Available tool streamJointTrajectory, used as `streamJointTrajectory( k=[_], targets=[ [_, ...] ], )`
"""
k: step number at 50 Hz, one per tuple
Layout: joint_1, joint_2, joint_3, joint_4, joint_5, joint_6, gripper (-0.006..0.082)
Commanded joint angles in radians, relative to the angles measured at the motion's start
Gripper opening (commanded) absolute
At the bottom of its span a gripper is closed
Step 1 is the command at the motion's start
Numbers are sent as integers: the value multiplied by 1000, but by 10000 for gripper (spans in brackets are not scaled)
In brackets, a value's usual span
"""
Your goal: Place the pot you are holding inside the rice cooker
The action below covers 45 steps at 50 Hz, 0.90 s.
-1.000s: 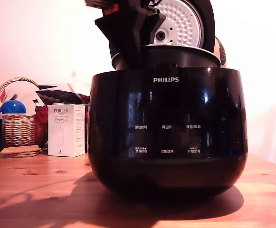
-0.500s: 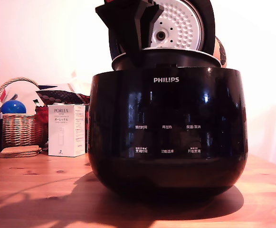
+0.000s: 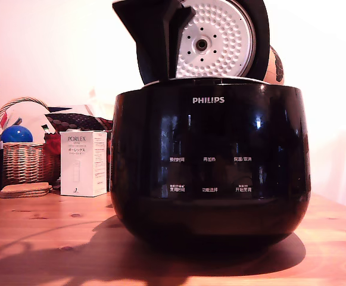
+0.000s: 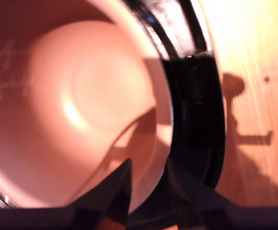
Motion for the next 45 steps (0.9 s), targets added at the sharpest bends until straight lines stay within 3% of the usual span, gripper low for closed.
streamJointTrajectory(
  k=[1, 14, 21, 33, 45],
  targets=[
    [-4, 0, 21, 13, -8, -19, 208],
    [-4, -19, 22, 11, -13, -58, 205],
    [5, -24, 22, 12, -23, -131, 195],
    [66, -24, 22, 12, -40, -317, -25],
    [153, -45, 22, 20, -48, -483, -24]
  ],
)
